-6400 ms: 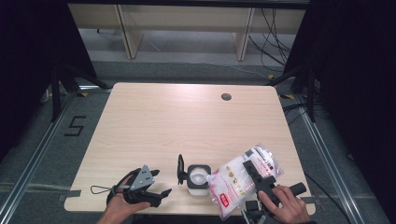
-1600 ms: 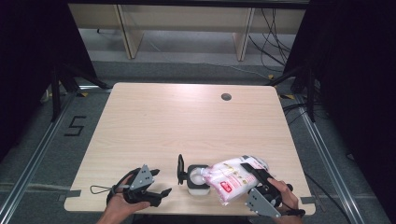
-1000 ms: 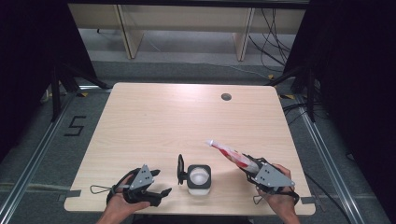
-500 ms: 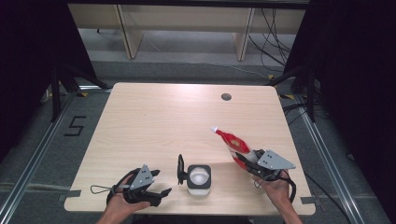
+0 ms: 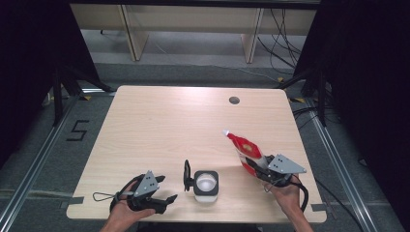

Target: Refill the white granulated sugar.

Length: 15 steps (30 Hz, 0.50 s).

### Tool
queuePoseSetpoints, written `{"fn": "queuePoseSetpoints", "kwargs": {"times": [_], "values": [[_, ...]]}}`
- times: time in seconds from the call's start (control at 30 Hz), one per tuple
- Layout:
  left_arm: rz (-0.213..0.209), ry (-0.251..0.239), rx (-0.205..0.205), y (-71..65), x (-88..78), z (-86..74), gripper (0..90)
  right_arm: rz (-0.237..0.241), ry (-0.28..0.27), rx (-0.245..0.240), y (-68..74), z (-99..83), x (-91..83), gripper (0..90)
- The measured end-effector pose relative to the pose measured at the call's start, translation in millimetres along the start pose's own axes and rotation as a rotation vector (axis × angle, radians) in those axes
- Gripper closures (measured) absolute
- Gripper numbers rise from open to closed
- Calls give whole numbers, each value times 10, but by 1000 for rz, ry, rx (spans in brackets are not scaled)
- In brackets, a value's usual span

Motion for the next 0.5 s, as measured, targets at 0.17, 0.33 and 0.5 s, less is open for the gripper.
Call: {"fn": "queuePoseSetpoints", "kwargs": {"times": [0.17,0.33,0.5], "values": [[0,-1,15,6,5,4,234,-26,5,23,-33,-50,-70,681],[0,2,9,-8,8,1,234,-53,2,60,-109,-85,-187,682],[9,1,8,-2,-5,7,233,-63,-9,79,-145,-109,-246,682]]}}
Point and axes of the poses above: each handheld gripper's, and its own axes: x roughly forward along the jaws, z roughly out of its top, y roughly to its left, the point moved 8 cm from there along x, roughly forward along the jaws, and after that the axes turned 10 degrees about -x, right-handed, at the moved point
